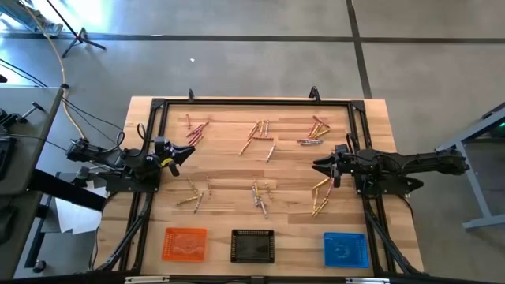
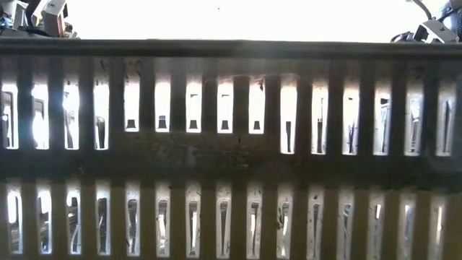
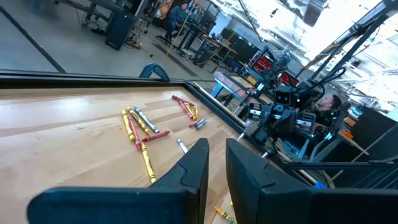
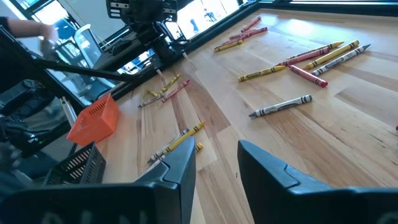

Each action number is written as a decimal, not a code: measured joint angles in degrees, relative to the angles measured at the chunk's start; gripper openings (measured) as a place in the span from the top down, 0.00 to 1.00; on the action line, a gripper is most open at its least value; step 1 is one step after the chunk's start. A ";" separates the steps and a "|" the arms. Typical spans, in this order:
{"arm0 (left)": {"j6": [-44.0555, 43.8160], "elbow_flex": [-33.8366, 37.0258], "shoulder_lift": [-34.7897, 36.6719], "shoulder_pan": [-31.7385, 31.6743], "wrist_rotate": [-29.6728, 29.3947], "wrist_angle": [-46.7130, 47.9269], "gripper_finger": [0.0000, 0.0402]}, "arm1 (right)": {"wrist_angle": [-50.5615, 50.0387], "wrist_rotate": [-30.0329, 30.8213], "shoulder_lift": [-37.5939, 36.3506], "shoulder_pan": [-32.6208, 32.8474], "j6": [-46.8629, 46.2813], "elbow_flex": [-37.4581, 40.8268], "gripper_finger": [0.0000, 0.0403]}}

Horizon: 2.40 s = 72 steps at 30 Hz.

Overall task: Sort crayons
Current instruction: Put the yellow crayon into the blue bin

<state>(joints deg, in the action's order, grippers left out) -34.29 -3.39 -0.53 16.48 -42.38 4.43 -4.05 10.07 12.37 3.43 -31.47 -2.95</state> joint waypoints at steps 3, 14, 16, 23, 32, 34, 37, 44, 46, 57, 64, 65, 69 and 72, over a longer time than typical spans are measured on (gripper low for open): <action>0.01 -0.01 0.01 0.00 -0.01 0.00 0.89 | 0.00 0.00 -0.01 -0.01 0.01 -0.01 0.74; 0.01 -0.01 0.00 -0.01 0.01 0.02 0.89 | 0.00 0.25 -0.01 -0.01 -0.01 -0.01 0.74; 0.01 0.00 -0.01 0.00 0.01 0.01 0.89 | 0.00 0.24 -0.01 0.00 -0.01 -0.01 0.74; 0.01 0.01 -0.01 -0.01 -0.01 0.01 0.89 | 0.00 0.22 0.01 0.01 -0.01 -0.01 0.74; 0.01 0.01 0.00 0.00 0.00 0.01 0.89 | 0.00 0.20 -0.01 0.01 -0.01 -0.01 0.74; 0.01 0.00 0.00 0.00 0.00 0.01 0.89 | 0.00 0.17 -0.01 -0.01 -0.01 -0.01 0.74; 0.01 0.01 0.01 0.01 -0.01 0.00 0.89 | 0.00 0.17 -0.01 0.00 -0.01 -0.01 0.74; 0.01 -0.01 -0.01 0.01 0.01 0.00 0.89 | 0.00 0.15 -0.01 -0.01 -0.01 -0.01 0.74; 0.01 0.01 -0.01 0.01 -0.01 0.02 0.89 | 0.00 0.11 0.00 0.00 -0.01 -0.01 0.74; 0.01 -0.01 -0.01 -0.01 -0.01 0.00 0.89 | 0.00 -0.04 -0.01 0.00 -0.01 -0.01 0.74; 0.01 -0.01 -0.01 0.01 0.00 0.02 0.89 | 0.00 -0.02 0.01 0.01 -0.01 -0.01 0.74; 0.01 -0.01 0.01 0.00 0.00 0.02 0.89 | 0.00 -0.02 0.00 0.00 0.00 -0.01 0.74; 0.01 -0.01 -0.01 -0.01 0.01 0.02 0.89 | 2.09 6.77 0.23 -0.08 3.72 -0.01 0.74; 0.01 0.01 -0.01 0.01 -0.01 0.02 0.89 | 4.27 13.18 0.27 -0.14 5.55 -0.01 0.74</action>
<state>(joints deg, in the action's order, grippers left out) -34.28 -3.38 -0.54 16.49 -42.39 4.45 0.21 23.25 12.64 3.29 -25.92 -2.96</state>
